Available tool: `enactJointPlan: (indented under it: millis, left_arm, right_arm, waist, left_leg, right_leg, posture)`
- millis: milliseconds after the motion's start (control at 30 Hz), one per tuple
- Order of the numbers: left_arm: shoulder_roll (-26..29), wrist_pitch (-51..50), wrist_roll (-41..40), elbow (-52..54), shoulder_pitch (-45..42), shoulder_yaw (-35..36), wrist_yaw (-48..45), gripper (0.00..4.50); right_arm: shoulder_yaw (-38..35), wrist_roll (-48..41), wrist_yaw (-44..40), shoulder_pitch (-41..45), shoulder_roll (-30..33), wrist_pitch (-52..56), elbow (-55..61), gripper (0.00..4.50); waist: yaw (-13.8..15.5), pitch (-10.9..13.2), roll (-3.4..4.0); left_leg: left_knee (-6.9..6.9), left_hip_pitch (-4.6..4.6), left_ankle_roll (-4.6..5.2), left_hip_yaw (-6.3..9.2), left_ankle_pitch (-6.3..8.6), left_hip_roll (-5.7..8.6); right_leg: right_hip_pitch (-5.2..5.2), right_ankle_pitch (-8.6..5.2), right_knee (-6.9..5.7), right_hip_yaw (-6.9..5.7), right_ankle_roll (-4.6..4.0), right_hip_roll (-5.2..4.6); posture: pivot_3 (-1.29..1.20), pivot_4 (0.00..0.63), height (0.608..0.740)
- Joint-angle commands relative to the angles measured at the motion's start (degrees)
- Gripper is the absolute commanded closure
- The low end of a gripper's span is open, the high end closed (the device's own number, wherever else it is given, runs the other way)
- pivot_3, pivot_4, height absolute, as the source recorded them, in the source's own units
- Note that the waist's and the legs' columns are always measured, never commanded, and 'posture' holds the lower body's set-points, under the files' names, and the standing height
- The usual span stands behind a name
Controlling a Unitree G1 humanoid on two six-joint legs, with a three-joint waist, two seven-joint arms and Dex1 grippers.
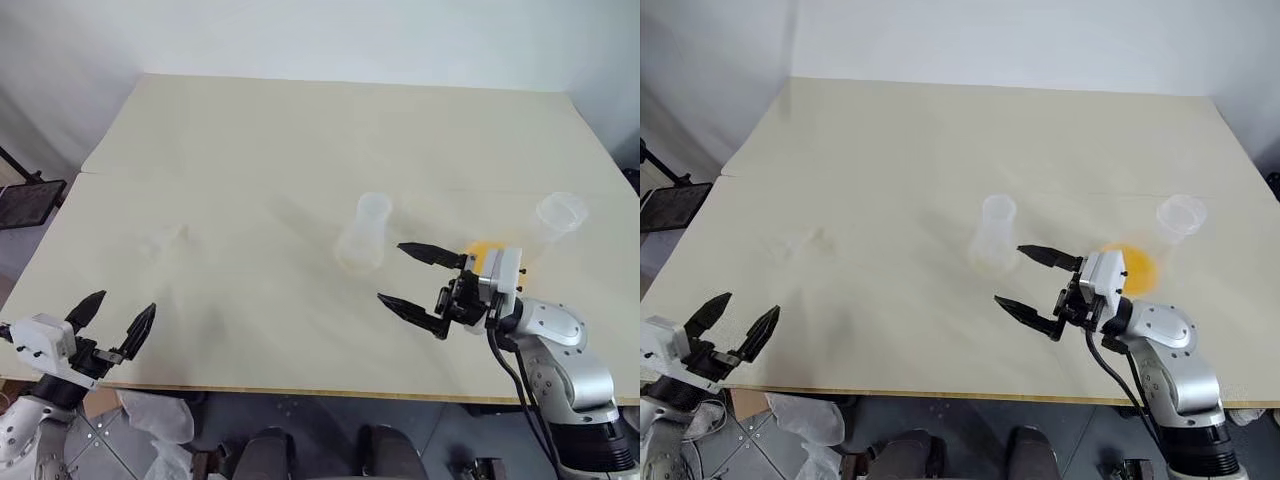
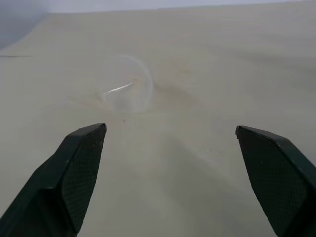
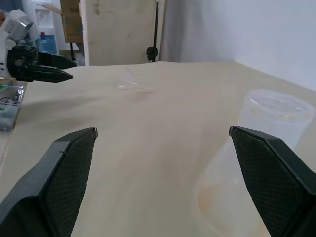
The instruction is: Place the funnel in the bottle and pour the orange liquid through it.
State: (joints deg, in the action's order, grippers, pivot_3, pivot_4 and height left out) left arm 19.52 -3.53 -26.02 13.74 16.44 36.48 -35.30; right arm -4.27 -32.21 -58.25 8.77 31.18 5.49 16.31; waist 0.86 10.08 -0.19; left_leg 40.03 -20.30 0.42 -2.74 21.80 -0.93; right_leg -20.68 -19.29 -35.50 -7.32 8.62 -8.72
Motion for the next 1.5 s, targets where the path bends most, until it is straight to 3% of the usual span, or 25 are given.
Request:
enactJointPlan:
  millis: [33,167,467,867,1200,1500]
  left_arm:
    - [-0.3,0.0,1.0,2.6,-1.1,-2.1,3.9,0.03]
    - [0.8,-3.5,3.5,-1.2,-8.7,-4.6,11.1,0.03]
    - [3.2,-6.6,5.9,-11.4,-23.0,-8.6,17.2,0.03]
    - [4.0,-5.7,5.6,-11.6,-22.3,-7.4,18.1,0.03]
    - [7.2,-8.2,8.5,-27.9,-35.8,-14.8,15.5,0.03]
    - [8.2,-7.7,8.0,-26.9,-35.2,-13.5,16.3,0.03]
  right_arm:
    - [-0.4,-0.5,-0.9,0.5,0.5,-0.4,0.4,0.0]
    - [-0.6,-0.7,-0.9,-0.4,0.7,0.0,1.4,0.0]
    - [-2.4,-0.6,0.4,-2.7,1.1,0.5,3.0,0.0]
    - [-2.1,-0.1,2.7,-4.9,0.2,-0.4,4.5,0.0]
    - [-1.8,0.1,3.9,-4.3,0.0,-0.4,4.8,0.0]
    - [-2.0,0.7,5.0,-4.8,-0.4,-1.3,5.0,0.0]
  waist:
    - [0.0,0.0,0.0]
    - [0.4,0.0,0.0]
    - [0.1,0.0,0.0]
    - [-0.2,0.0,0.0]
    - [0.4,0.0,-0.01]
    - [-0.8,0.0,-0.01]
  left_leg:
    - [0.0,0.0,0.0,0.01,0.0,0.0]
    - [0.02,0.01,0.0,0.01,0.0,0.02]
    - [-0.03,0.04,-0.02,0.01,0.01,0.02]
    - [-0.03,0.03,-0.02,0.05,0.01,0.02]
    - [-0.02,0.02,-0.02,0.07,0.01,0.08]
    - [-0.06,0.01,-0.04,0.09,0.01,0.03]
  right_leg:
    - [0.0,0.0,-0.01,-0.01,0.0,0.01]
    - [0.03,0.0,-0.01,-0.02,0.0,0.03]
    - [0.01,0.0,-0.04,-0.12,0.0,0.05]
    - [0.02,0.0,-0.04,-0.13,0.0,0.04]
    - [0.04,0.0,-0.03,-0.19,0.0,0.04]
    - [-0.01,0.0,-0.07,-0.25,0.0,0.05]
  posture:
    - [0.0,0.15,0.74]
    - [0.0,0.15,0.74]
    - [0.0,0.15,0.74]
    - [0.0,0.15,0.74]
    - [0.0,0.15,0.74]
    - [0.0,0.15,0.74]
